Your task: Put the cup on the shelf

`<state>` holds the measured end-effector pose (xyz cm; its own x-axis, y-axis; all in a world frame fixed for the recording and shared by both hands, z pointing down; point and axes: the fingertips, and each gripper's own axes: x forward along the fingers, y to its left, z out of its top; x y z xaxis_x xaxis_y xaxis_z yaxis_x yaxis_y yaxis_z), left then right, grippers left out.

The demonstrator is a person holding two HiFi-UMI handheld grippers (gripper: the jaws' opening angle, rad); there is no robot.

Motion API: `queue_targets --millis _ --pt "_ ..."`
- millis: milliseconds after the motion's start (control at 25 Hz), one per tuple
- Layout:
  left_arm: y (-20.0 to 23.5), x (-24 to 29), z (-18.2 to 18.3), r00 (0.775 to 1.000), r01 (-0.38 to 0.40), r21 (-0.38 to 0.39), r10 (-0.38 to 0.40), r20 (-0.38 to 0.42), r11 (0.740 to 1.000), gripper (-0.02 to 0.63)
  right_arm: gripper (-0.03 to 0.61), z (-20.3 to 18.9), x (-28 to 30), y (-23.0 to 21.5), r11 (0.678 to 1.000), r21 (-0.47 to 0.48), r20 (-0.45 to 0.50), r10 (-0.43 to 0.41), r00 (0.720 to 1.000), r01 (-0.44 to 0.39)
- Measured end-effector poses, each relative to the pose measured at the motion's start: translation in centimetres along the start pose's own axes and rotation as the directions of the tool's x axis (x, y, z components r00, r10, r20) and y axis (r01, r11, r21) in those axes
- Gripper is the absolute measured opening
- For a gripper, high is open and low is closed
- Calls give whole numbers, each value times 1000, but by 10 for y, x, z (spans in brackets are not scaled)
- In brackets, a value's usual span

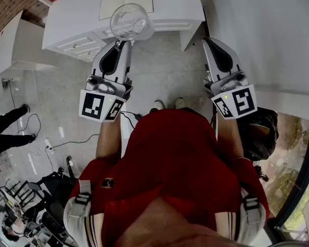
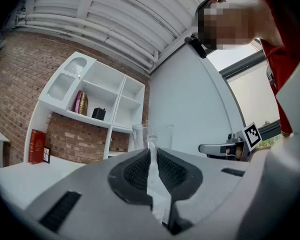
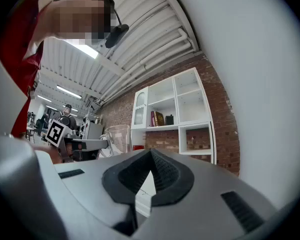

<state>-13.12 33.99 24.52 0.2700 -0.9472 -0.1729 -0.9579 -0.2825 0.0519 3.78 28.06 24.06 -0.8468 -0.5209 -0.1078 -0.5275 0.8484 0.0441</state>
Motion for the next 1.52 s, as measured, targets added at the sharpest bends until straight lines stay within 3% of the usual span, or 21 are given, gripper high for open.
queue_targets --millis 520,960,1240,1520 --pt "22 -20 -8 1000 14 -12 -14 -10 1000 28 -3 -6 4 16 997 53 30 -58 998 57" --pt "39 -14 -9 999 32 -24 -32 5 999 28 -3 -9 9 12 993 40 13 -112 994 111" --pt "48 19 -17 999 46 -16 -46 -1 999 28 -3 -19 22 -18 990 46 16 -134 991 134" --pt "56 76 -30 998 51 8 -51 -21 999 28 -3 -28 42 -77 988 47 40 -152 988 150"
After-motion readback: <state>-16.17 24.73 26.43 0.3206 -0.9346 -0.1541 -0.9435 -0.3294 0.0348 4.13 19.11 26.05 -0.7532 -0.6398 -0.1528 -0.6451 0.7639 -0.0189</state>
